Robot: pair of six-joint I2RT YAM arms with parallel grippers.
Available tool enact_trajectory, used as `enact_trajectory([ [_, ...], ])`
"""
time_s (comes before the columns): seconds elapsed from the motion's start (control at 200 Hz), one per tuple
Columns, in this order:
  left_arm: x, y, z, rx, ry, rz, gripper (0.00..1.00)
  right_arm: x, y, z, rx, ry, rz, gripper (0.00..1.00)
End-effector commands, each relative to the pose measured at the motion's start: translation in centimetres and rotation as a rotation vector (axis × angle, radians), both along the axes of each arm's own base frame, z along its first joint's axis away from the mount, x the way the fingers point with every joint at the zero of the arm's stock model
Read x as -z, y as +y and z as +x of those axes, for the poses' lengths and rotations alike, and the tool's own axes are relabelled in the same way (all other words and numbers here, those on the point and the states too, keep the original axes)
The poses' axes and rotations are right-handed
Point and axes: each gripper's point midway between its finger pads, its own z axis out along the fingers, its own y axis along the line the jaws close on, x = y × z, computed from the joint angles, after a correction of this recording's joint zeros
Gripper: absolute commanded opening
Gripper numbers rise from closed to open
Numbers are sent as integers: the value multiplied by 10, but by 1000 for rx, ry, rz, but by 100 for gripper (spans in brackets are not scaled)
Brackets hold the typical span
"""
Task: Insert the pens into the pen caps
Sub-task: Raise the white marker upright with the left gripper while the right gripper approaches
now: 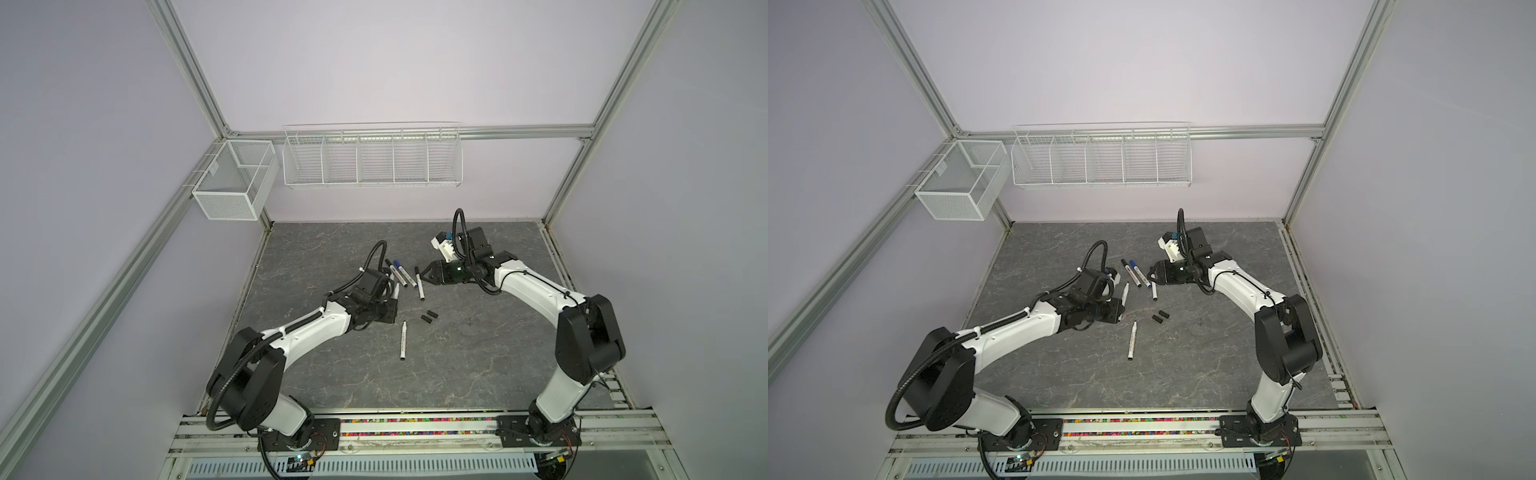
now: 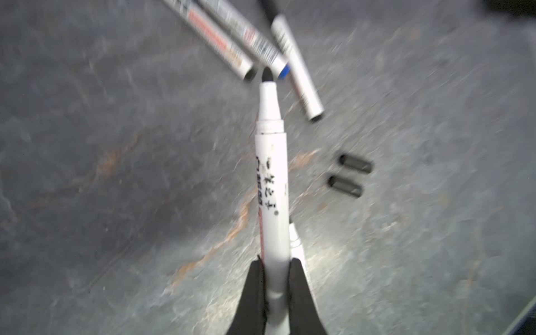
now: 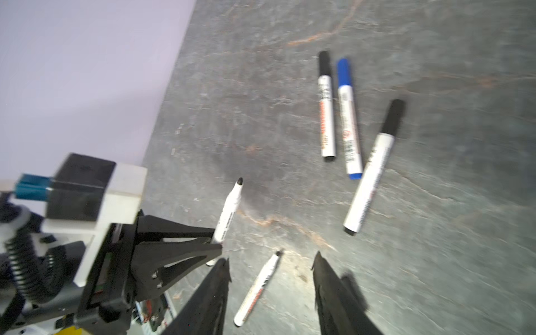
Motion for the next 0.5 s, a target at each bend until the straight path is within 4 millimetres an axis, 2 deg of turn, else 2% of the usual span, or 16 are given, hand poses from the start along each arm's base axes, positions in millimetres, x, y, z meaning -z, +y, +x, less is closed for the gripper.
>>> enact_trajectory([
  [0.0,-44,-26,7,66,-99,-153,0,-23,27,-15,-100,-12,132,53],
  [0.125,-50,-28,6,75,-102,-162,0,-32,39,-8,-90,-18,180,53],
  [0.275,-57,-27,3,80,-128,-191,0,-27,47,-5,-93,12,185,50],
  [0.41,-64,-26,1,82,-152,-205,0,-20,54,-7,-108,39,192,45],
  [0.495,-65,-24,2,71,-160,-204,0,-18,56,-7,-104,51,199,35],
])
